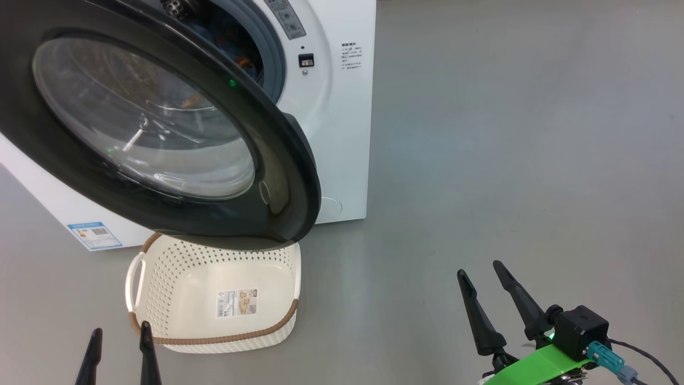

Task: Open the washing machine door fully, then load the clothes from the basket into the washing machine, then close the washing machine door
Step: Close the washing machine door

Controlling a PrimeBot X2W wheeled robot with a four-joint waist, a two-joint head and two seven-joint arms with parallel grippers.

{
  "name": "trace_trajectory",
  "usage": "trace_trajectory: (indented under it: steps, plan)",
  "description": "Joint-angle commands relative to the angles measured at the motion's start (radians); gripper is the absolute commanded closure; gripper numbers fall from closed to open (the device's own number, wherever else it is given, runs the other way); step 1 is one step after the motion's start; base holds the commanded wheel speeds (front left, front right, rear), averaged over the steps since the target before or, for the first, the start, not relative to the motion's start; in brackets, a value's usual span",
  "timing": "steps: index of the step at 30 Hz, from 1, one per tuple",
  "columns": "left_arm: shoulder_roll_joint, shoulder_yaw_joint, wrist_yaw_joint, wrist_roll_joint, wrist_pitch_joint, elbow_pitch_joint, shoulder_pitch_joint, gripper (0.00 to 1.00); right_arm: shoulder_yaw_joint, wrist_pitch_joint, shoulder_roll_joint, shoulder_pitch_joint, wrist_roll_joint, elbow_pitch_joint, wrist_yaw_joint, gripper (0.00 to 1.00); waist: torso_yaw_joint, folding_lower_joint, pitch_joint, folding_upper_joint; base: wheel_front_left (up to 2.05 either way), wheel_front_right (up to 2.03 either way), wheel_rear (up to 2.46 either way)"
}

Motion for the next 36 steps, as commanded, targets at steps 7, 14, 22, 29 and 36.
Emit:
trace_trajectory:
  steps: [7,14,22,29,36]
  plan:
    - [0.004,0.023,0.010,-0.002,-0.008,-0.023,-0.019,0.00,0.015,-0.012,0.006,-0.010,-0.013,-0.021,0.003,0.36,0.004,0.0000,0.002,0.0000,0.00,0.00,0.00]
    - [0.004,0.018,0.013,-0.008,-0.008,-0.024,-0.023,0.00,-0.020,-0.012,0.006,-0.016,0.008,-0.059,0.003,1.00,0.008,0.0000,0.010,0.0000,0.00,0.00,0.00]
    - [0.004,0.015,0.015,-0.025,-0.008,-0.037,-0.039,0.00,0.045,-0.012,-0.007,-0.074,-0.009,-0.349,0.003,1.00,0.020,0.0000,0.033,0.0000,0.00,0.00,0.00]
    - [0.004,-0.010,0.018,-0.037,-0.008,-0.045,-0.062,0.00,0.243,-0.012,-0.105,-0.146,0.005,-0.514,0.003,1.00,0.064,0.0000,0.053,0.0000,0.00,0.00,0.00]
    - [0.004,-0.046,0.025,-0.051,-0.008,-0.053,-0.088,0.00,0.438,-0.012,-0.215,-0.241,0.024,-0.460,0.003,1.00,0.125,0.0000,0.077,0.0000,0.00,0.00,0.00]
